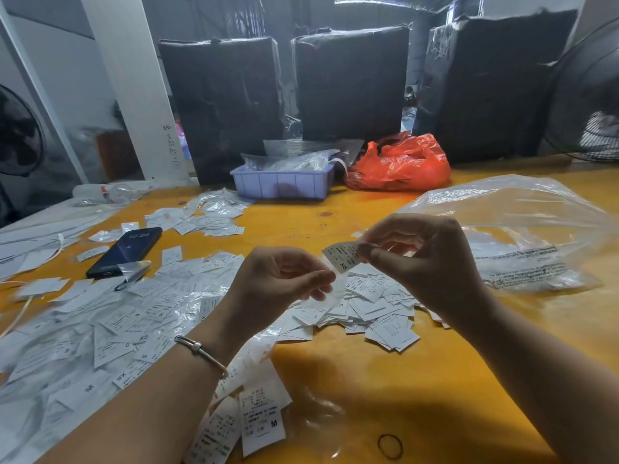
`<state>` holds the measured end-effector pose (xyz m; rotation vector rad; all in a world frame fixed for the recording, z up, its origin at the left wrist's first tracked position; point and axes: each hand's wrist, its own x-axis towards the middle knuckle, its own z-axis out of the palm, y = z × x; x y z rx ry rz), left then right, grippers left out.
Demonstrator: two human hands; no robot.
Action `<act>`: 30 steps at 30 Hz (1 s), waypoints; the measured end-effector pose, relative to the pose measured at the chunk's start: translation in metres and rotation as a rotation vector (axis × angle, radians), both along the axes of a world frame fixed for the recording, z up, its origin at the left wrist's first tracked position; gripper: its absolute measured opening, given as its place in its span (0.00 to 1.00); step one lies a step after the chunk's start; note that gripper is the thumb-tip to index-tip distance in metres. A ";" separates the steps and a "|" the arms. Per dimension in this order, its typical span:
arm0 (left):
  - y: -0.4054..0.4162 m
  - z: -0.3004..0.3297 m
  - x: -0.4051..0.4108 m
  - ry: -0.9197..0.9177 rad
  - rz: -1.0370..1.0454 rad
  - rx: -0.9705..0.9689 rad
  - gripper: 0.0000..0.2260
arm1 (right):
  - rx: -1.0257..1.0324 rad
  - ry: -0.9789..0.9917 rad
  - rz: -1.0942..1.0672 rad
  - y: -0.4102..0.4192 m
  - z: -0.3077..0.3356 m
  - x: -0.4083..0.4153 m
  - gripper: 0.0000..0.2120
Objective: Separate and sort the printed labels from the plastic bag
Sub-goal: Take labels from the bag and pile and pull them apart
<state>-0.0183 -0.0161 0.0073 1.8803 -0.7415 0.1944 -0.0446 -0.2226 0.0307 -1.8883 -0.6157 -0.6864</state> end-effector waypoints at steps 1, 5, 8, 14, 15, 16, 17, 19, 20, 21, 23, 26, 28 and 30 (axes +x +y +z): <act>0.000 0.000 0.000 0.008 -0.002 0.003 0.08 | -0.017 0.013 0.009 -0.001 0.000 0.000 0.08; -0.001 0.000 0.000 0.058 -0.015 0.015 0.09 | -0.045 0.026 0.048 -0.004 0.001 0.003 0.07; -0.001 -0.001 0.000 0.089 -0.025 0.014 0.10 | -0.040 0.054 0.067 -0.008 0.001 0.006 0.06; -0.004 -0.002 0.000 0.112 -0.035 0.032 0.12 | -0.126 0.145 0.094 -0.003 -0.005 0.010 0.04; -0.004 -0.003 0.000 0.115 -0.032 0.028 0.12 | -0.136 0.161 0.099 -0.003 -0.006 0.010 0.03; -0.004 -0.003 0.001 0.115 -0.028 0.025 0.13 | -0.156 0.178 0.107 -0.002 -0.007 0.011 0.03; -0.004 -0.003 0.001 0.114 -0.024 0.024 0.13 | -0.181 0.194 0.117 -0.002 -0.008 0.011 0.03; -0.004 -0.003 0.002 0.109 -0.013 0.026 0.13 | -0.188 0.193 0.120 0.001 -0.009 0.010 0.06; -0.003 -0.003 0.002 0.107 -0.005 0.025 0.13 | -0.161 0.170 0.108 0.001 -0.009 0.010 0.08; -0.003 -0.003 0.002 0.108 0.004 0.019 0.13 | -0.130 0.140 0.093 0.001 -0.009 0.010 0.10; -0.003 -0.003 0.002 0.114 0.020 0.005 0.12 | -0.101 0.090 0.065 0.000 -0.008 0.009 0.09; -0.003 -0.002 0.001 0.123 0.014 -0.005 0.13 | -0.116 0.069 0.045 0.000 -0.009 0.010 0.07; -0.004 -0.002 0.001 0.132 0.002 -0.021 0.14 | -0.132 0.065 0.059 0.002 -0.010 0.010 0.07; -0.005 -0.002 0.001 0.145 -0.006 -0.027 0.14 | -0.138 0.077 0.088 0.003 -0.012 0.009 0.07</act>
